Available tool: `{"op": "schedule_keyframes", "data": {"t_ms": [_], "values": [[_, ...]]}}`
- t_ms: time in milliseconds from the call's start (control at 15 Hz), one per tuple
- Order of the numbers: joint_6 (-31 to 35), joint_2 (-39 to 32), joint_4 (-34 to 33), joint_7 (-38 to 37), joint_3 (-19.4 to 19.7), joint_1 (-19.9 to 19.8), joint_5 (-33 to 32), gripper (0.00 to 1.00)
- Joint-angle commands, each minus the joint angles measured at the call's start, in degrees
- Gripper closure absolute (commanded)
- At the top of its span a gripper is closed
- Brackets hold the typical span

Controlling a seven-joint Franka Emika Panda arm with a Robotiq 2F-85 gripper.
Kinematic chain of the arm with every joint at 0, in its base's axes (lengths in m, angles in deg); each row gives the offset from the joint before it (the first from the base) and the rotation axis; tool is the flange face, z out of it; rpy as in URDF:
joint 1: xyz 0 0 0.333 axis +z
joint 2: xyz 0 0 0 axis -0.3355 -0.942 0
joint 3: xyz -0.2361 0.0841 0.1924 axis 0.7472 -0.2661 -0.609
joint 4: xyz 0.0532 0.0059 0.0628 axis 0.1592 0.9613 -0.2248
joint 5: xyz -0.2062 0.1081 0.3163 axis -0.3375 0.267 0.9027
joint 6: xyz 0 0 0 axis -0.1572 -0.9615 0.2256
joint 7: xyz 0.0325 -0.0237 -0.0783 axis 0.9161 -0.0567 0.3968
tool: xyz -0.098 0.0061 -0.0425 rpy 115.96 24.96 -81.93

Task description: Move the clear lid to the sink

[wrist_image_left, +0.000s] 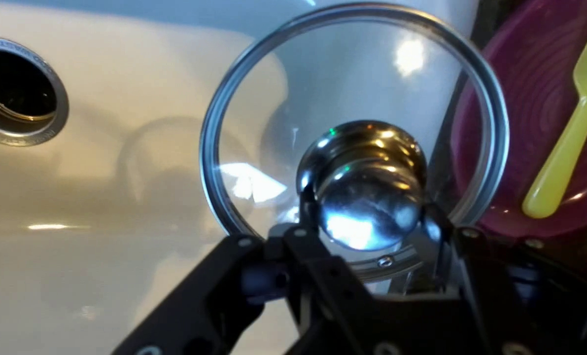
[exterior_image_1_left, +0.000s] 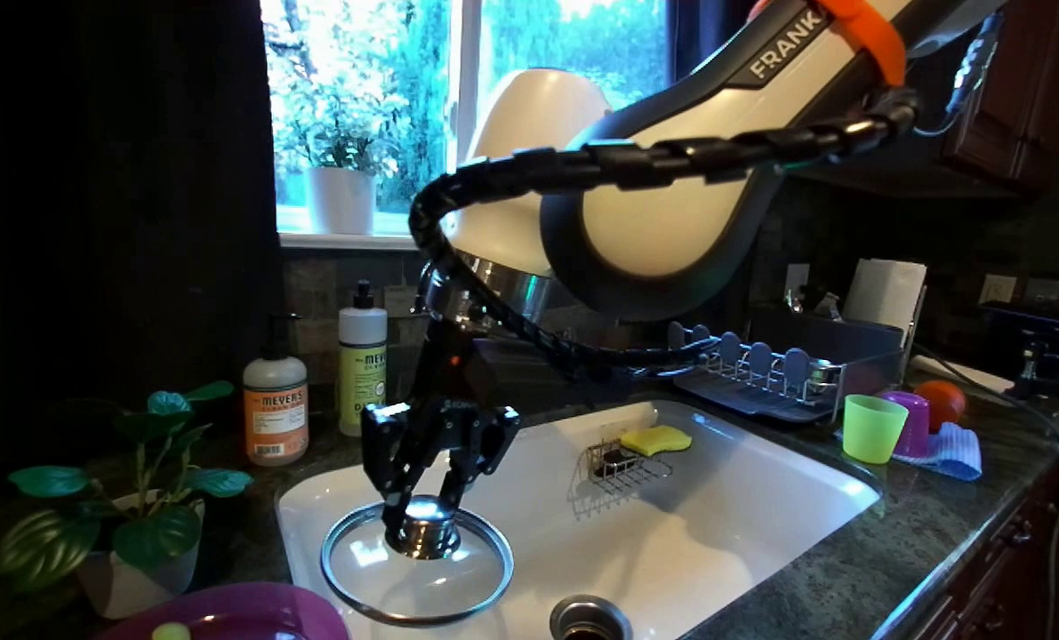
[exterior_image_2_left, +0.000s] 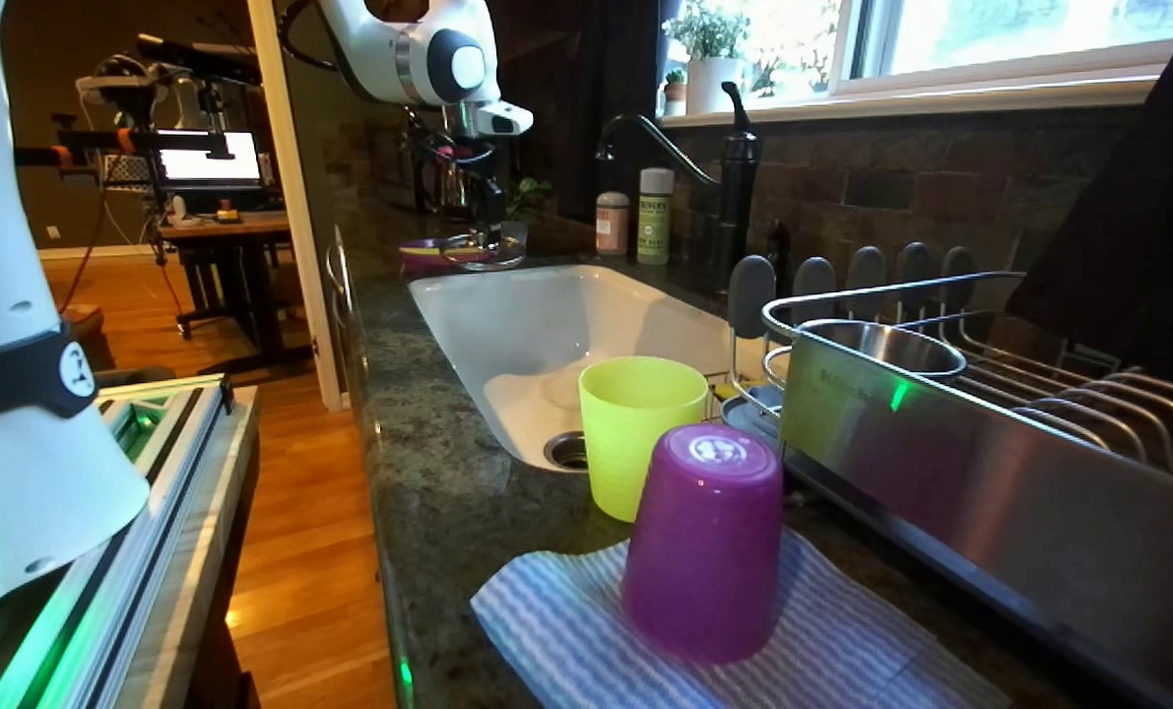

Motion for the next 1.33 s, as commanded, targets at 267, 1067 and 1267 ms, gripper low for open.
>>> {"op": "schedule_keyframes", "data": {"t_ms": [267,1067,1267], "values": [[-0.7,2.5,6.4,-14.9,2.9,-1.5,-3.2,0.76],[7.7,-15.3,-4.8,-0.8,4.8,-9.2,-6.8,0.76],[7.1,-20.2,-9.5,2.5,5.8,-8.0,-6.8,0.76]]}}
